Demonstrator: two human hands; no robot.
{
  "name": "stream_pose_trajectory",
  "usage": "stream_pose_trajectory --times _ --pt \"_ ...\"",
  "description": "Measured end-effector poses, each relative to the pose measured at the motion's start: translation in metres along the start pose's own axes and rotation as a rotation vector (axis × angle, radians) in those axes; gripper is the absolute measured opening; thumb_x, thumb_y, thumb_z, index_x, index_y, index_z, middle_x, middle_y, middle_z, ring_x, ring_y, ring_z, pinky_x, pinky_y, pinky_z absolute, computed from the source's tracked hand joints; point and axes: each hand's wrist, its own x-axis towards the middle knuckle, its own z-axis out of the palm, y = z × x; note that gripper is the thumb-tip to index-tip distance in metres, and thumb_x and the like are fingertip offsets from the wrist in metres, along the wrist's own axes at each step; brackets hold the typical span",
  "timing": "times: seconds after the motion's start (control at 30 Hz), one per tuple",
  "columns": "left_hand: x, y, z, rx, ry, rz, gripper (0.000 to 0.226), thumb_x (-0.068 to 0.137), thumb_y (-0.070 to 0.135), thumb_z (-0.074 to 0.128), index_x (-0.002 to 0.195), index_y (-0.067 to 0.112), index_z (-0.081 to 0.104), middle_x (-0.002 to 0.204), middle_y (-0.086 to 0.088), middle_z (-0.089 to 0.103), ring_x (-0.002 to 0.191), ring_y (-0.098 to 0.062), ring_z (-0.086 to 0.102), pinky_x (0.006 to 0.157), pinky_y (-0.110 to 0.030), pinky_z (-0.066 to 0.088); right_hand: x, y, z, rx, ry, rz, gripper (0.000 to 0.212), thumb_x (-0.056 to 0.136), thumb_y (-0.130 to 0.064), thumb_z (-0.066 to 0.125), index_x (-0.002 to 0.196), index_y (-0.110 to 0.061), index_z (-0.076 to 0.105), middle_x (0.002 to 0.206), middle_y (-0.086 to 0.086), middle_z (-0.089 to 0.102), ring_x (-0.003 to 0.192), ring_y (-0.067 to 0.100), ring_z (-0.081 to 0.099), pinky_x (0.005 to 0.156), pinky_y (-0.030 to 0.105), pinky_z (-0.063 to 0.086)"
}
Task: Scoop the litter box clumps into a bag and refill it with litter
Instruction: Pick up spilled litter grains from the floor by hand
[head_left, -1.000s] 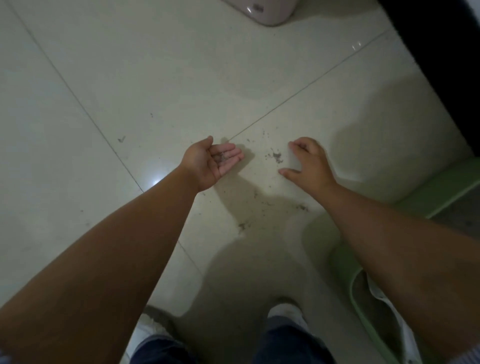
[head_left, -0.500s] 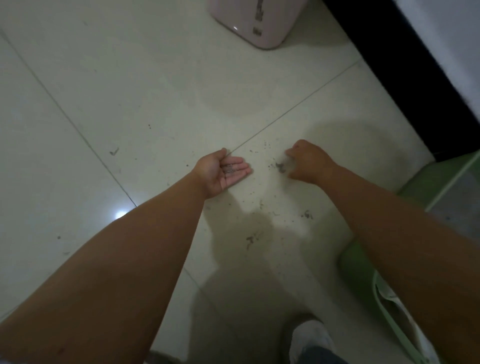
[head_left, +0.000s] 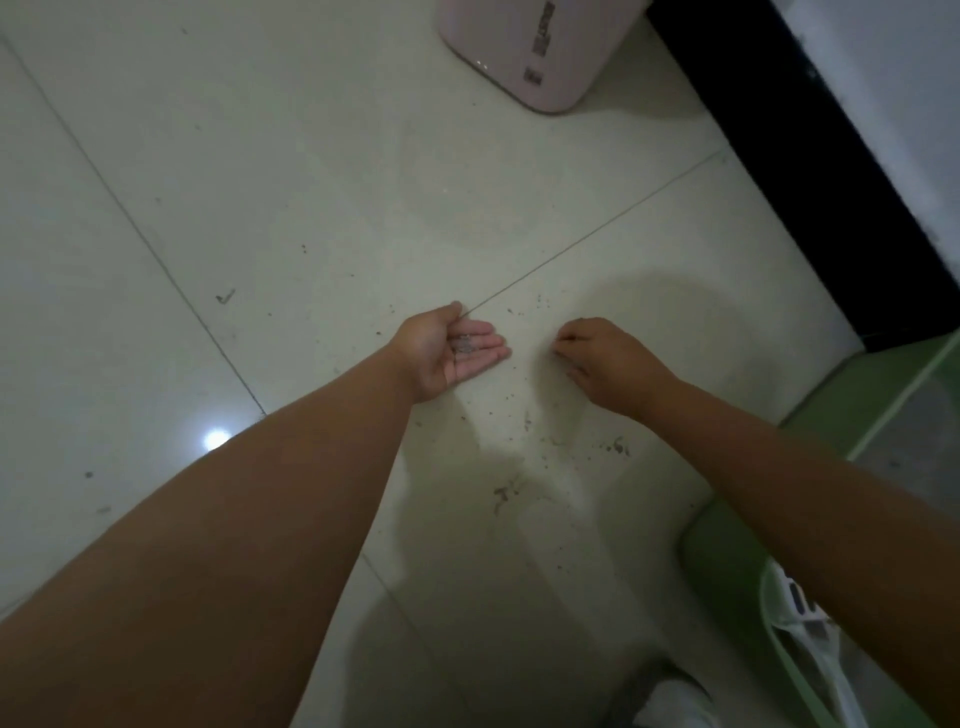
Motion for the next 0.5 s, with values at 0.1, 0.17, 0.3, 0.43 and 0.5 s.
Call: stream_pose_trajectory --times 0.1,0.17,0.3,0.43,0.5 --pt "-0.004 0.001 0.001 -0.007 0.005 -0.001 0.050 0.103 0.025 0.027 0.126 -0.016 0.043 0.133 -0.030 0.046 0.124 -0.040 0.047 0.094 -0.039 0.041 0.010 0.004 -0.007 0.023 -0.048 0.013 0.036 0.088 -0.004 0.053 0.123 0.003 0.056 0.124 0.020 0.053 0.115 0.032 0.047 0.097 0.035 0.035" --pt "-0.007 0.001 0.002 0.015 0.004 -0.012 0.048 0.103 0.025 0.027 0.114 -0.016 0.050 0.133 -0.029 0.047 0.124 -0.039 0.047 0.094 -0.039 0.041 0.012 0.006 -0.004 0.010 -0.064 0.013 0.038 0.086 -0.005 0.055 0.123 0.002 0.055 0.123 0.019 0.053 0.113 0.032 0.047 0.094 0.036 0.037" --pt "-0.010 -0.001 -0.003 0.017 0.017 -0.023 0.047 0.103 0.025 0.027 0.084 -0.010 0.052 0.107 -0.028 0.058 0.126 -0.039 0.046 0.094 -0.036 0.043 0.004 0.008 0.011 0.041 0.075 -0.084 0.027 0.065 0.012 0.060 0.090 0.011 0.069 0.086 0.028 0.064 0.080 0.044 0.062 0.070 0.045 0.052" --pt "-0.017 -0.013 -0.007 -0.019 0.035 -0.017 0.049 0.103 0.027 0.026 0.086 -0.011 0.053 0.128 -0.029 0.051 0.126 -0.039 0.046 0.070 -0.032 0.056 0.002 0.006 0.018 -0.013 0.179 -0.168 0.013 0.050 0.008 0.062 0.059 0.004 0.071 0.054 0.017 0.061 0.045 0.031 0.060 0.041 0.027 0.053" --pt "-0.019 -0.018 -0.008 -0.059 0.050 -0.013 0.050 0.103 0.027 0.025 0.087 -0.010 0.054 0.133 -0.028 0.047 0.126 -0.038 0.045 0.079 -0.033 0.054 0.004 0.005 0.016 -0.039 0.194 -0.196 0.011 0.046 0.007 0.064 0.054 0.002 0.070 0.050 0.014 0.060 0.040 0.028 0.058 0.039 0.022 0.050"
